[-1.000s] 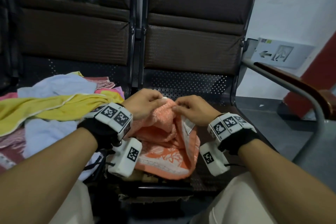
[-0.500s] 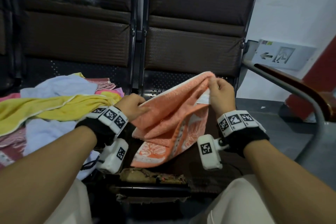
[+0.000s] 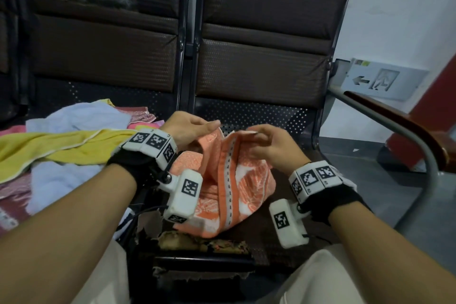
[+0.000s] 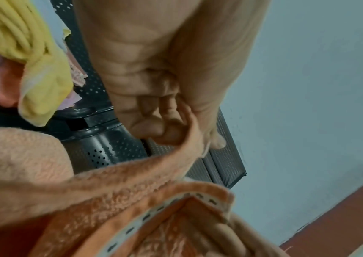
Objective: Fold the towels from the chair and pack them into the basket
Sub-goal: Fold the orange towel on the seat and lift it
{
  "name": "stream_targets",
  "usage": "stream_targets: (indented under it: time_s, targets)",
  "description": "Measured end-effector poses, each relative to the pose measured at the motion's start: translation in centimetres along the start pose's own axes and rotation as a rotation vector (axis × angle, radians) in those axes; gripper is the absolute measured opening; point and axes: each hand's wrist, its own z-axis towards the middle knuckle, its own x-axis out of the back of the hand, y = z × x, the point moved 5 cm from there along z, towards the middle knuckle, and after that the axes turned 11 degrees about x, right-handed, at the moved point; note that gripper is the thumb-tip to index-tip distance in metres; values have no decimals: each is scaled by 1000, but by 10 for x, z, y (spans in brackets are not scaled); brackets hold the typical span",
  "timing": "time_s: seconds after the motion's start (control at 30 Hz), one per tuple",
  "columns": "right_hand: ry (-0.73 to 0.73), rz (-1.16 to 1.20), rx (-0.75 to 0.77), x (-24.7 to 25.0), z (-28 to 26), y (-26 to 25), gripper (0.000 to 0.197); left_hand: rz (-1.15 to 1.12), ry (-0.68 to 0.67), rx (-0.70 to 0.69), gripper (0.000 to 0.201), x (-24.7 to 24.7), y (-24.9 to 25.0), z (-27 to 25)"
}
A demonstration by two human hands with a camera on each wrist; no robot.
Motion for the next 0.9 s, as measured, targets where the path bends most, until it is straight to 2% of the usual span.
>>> stream_targets:
  time_s: [0.07, 0.1, 0.13, 0.2, 0.33, 0.47, 0.57, 0.7, 0.9]
  targets:
    - [-91, -396, 19, 0, -3, -1, 21, -25, -19, 12, 29, 0, -4, 2]
    - [-127, -495, 20, -1, -5, -3, 11, -28, -11, 17, 26, 2, -5, 3]
    - [-163, -525, 30, -3, -6, -6, 1, -31, -1, 21, 24, 3, -6, 4]
    - [-207, -532, 126, -10, -6, -18, 15, -19, 30, 22, 24, 8, -7, 5]
    - [-148, -468, 388, -28, -4, -52, 19, 40, 145, -62, 29, 15, -7, 5]
    - [-139, -324, 357, -40, -4, -62, 15, 4, 152, -69, 22, 13, -12, 4]
    - [-9, -283, 383, -37, 0, -65, 10, -52, 103, -38, 16, 11, -16, 2]
    - [68, -228, 257, -37, 4, -54, 9, -141, -13, -34, 24, 6, -17, -7]
    - [107, -235, 190, -37, 6, -44, 7, -161, -175, -41, 29, -3, -10, -22]
